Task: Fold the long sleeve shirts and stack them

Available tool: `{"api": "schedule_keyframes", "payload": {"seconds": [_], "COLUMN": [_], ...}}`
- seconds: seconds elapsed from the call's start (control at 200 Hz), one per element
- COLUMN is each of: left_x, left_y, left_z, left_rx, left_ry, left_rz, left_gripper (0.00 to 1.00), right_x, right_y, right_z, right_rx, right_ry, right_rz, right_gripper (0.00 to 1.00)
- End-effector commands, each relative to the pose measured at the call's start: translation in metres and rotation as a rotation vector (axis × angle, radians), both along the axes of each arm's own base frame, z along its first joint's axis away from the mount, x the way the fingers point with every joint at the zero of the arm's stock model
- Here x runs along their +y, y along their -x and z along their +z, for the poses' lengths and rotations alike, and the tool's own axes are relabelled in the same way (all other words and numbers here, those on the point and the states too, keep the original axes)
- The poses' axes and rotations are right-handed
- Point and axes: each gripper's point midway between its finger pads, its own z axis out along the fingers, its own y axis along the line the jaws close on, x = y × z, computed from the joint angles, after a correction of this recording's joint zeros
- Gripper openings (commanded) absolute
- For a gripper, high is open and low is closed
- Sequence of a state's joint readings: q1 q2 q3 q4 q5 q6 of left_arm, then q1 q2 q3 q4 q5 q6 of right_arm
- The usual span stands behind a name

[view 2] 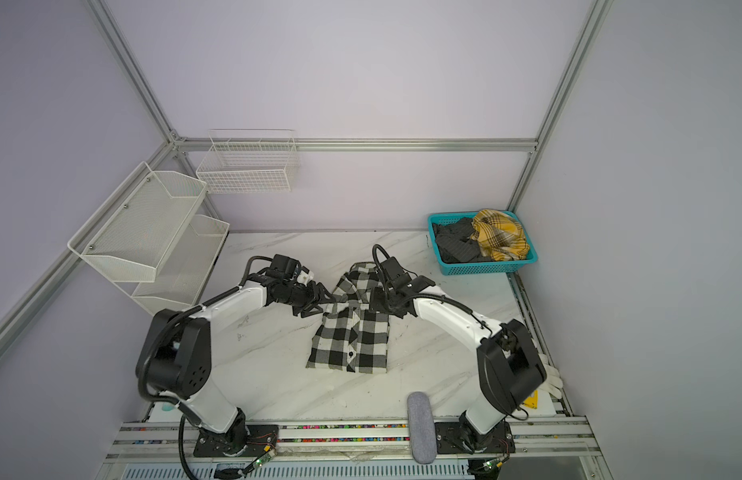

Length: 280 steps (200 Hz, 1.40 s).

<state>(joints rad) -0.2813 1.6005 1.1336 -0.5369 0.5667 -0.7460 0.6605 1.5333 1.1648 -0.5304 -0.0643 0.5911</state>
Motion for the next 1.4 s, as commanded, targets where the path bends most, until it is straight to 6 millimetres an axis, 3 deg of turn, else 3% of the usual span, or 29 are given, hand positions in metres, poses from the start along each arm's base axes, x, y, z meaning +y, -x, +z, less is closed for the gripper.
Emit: {"api": "schedule_keyframes", "payload": {"seconds": [0.0, 0.03, 0.165, 0.25, 0.37, 0.475, 0.61, 0.735, 0.95, 1.085, 1.2, 1.28, 1.395], "left_x": [0.03, 0.036, 0.05, 0.045, 0.03, 0.017, 0.003, 0.008, 0.006, 0.004, 0.0, 0.0, 0.014], "left_y": [0.04, 0.053, 0.107, 0.126, 0.118, 0.102, 0.089, 0.094, 0.106, 0.103, 0.091, 0.085, 0.087], "left_z": [0.009, 0.013, -0.016, -0.03, -0.03, -0.03, -0.04, -0.082, -0.114, -0.114, -0.099, -0.081, -0.057], "left_rx": [-0.018, -0.025, 0.069, 0.139, 0.141, 0.13, 0.144, 0.258, 0.342, 0.322, 0.284, 0.24, 0.181], "left_ry": [-0.119, -0.134, -0.119, -0.063, -0.007, 0.013, 0.01, -0.035, -0.053, -0.058, -0.046, -0.053, -0.13], "left_rz": [-0.002, 0.001, 0.002, 0.004, 0.003, -0.002, -0.026, 0.01, 0.028, 0.038, 0.037, 0.032, 0.023], "left_gripper": [0.69, 0.7, 0.74, 0.54, 0.37, 0.33, 0.29, 0.21, 0.17, 0.17, 0.2, 0.36, 0.59], "right_x": [-0.027, -0.025, -0.019, -0.008, 0.016, 0.029, 0.023, 0.015, 0.009, 0.002, 0.001, 0.006, -0.003], "right_y": [0.051, 0.062, 0.1, 0.11, 0.109, 0.112, 0.113, 0.109, 0.087, 0.066, 0.05, 0.046, 0.05], "right_z": [-0.024, -0.026, -0.042, -0.05, -0.051, -0.06, -0.075, -0.091, -0.115, -0.12, -0.107, -0.089, -0.063], "right_rx": [0.111, 0.121, 0.165, 0.18, 0.19, 0.216, 0.242, 0.252, 0.262, 0.254, 0.23, 0.19, 0.153], "right_ry": [0.074, 0.058, 0.062, 0.048, -0.001, 0.005, 0.051, 0.098, 0.18, 0.201, 0.199, 0.191, 0.183], "right_rz": [-0.057, -0.055, -0.038, -0.012, 0.023, 0.038, 0.011, -0.01, -0.027, -0.046, -0.07, -0.023, -0.031], "right_gripper": [0.65, 0.66, 0.67, 0.52, 0.36, 0.32, 0.3, 0.3, 0.29, 0.29, 0.29, 0.3, 0.39]}}
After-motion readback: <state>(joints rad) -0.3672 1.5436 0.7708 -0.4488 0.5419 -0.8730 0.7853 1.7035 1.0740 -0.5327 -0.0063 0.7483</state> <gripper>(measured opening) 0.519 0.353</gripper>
